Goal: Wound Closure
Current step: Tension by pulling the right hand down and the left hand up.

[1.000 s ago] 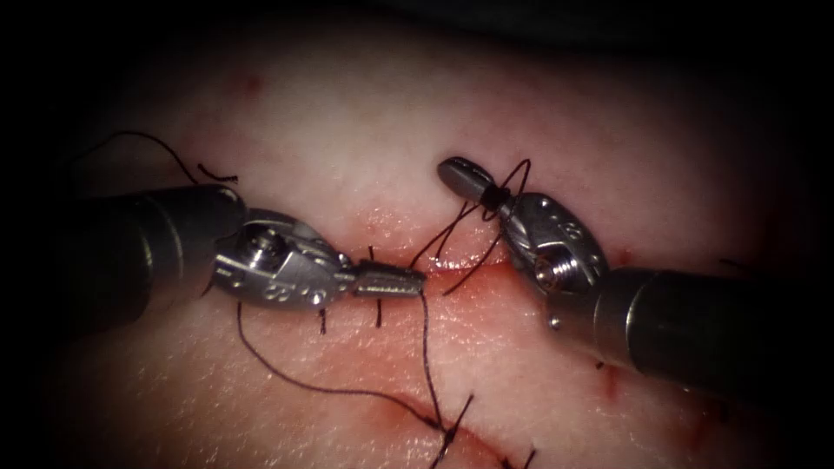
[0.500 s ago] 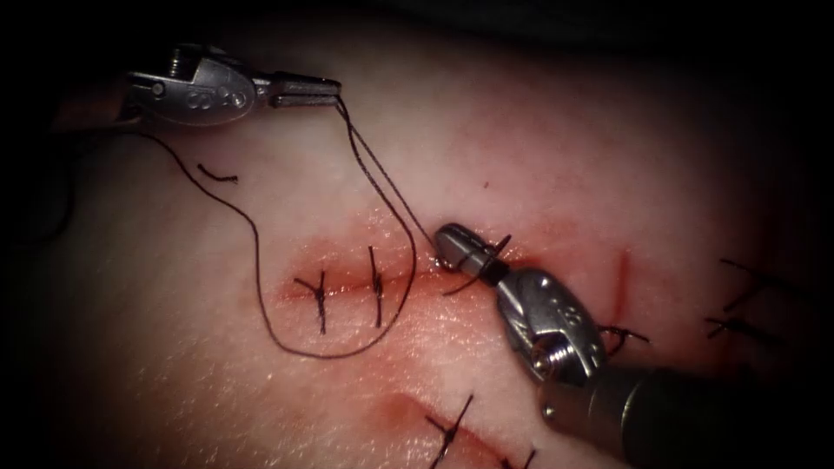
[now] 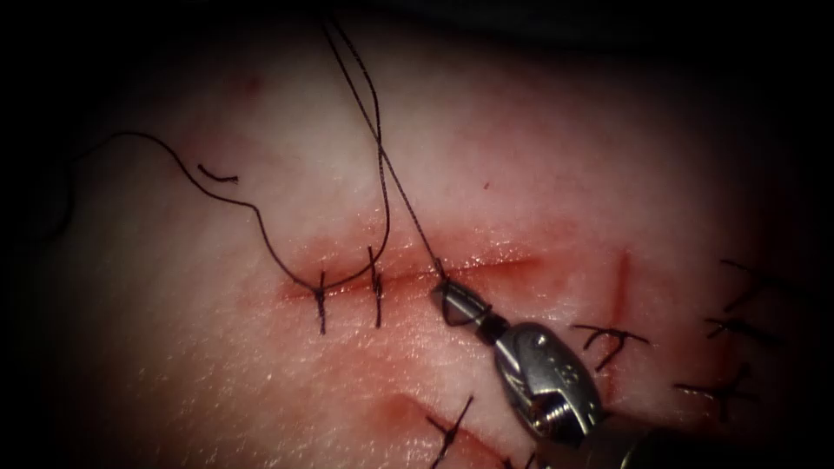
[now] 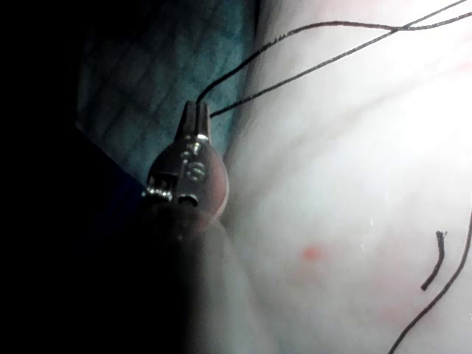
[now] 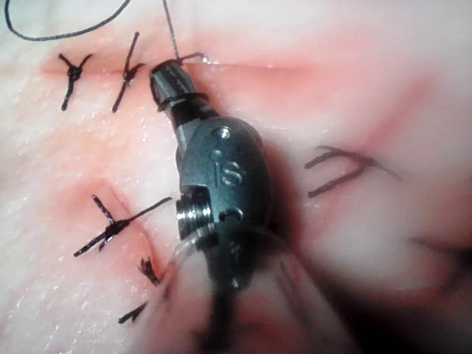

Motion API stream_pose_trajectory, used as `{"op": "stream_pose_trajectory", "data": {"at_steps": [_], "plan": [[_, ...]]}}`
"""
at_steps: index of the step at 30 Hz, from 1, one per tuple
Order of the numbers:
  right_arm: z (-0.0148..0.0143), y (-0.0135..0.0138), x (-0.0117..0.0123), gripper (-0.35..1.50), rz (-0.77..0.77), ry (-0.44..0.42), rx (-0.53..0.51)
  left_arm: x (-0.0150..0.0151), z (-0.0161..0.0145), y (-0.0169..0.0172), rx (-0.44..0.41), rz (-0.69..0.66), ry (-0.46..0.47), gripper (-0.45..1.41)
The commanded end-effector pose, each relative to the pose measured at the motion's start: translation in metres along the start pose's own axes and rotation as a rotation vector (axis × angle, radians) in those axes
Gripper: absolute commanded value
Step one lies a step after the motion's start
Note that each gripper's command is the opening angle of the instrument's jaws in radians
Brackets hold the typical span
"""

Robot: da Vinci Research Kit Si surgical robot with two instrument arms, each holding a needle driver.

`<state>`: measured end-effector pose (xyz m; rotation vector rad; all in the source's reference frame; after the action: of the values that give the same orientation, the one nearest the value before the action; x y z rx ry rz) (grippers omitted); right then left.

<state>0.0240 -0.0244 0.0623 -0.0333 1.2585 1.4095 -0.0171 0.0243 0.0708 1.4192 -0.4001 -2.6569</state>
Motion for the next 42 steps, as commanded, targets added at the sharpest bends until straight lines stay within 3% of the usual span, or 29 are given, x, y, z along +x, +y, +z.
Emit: {"op": "stream_pose_trajectory", "data": {"at_steps": [1,10,20,28,31,34,42], "plan": [[-0.0004,-0.0006,-0.0016,-0.35,-0.006,-0.008,0.001,-0.0004,0.0009,-0.0013,0.008,-0.003,-0.001,-0.45],[-0.0031,-0.0019,-0.0028,-0.35,-0.032,-0.041,0.000,-0.0025,0.0020,-0.0031,0.047,-0.020,-0.005,-0.45],[-0.0051,-0.0035,-0.0026,-0.35,-0.048,-0.065,-0.024,-0.0033,0.0024,-0.0038,0.081,-0.026,-0.010,-0.45],[-0.0058,-0.0043,-0.0023,-0.35,-0.047,-0.065,-0.007,-0.0048,0.0032,-0.0050,0.161,-0.027,-0.017,-0.45],[-0.0062,-0.0045,-0.0023,-0.35,-0.042,-0.066,-0.002,-0.0053,0.0033,-0.0055,0.207,-0.024,-0.025,-0.45],[-0.0065,-0.0047,-0.0023,-0.35,-0.048,-0.067,0.002,-0.0065,0.0036,-0.0064,0.322,-0.035,-0.048,-0.45],[-0.0066,-0.0045,-0.0025,-0.35,-0.056,-0.067,0.009,-0.0100,0.0052,-0.0095,0.497,-0.084,-0.105,-0.45]]}}
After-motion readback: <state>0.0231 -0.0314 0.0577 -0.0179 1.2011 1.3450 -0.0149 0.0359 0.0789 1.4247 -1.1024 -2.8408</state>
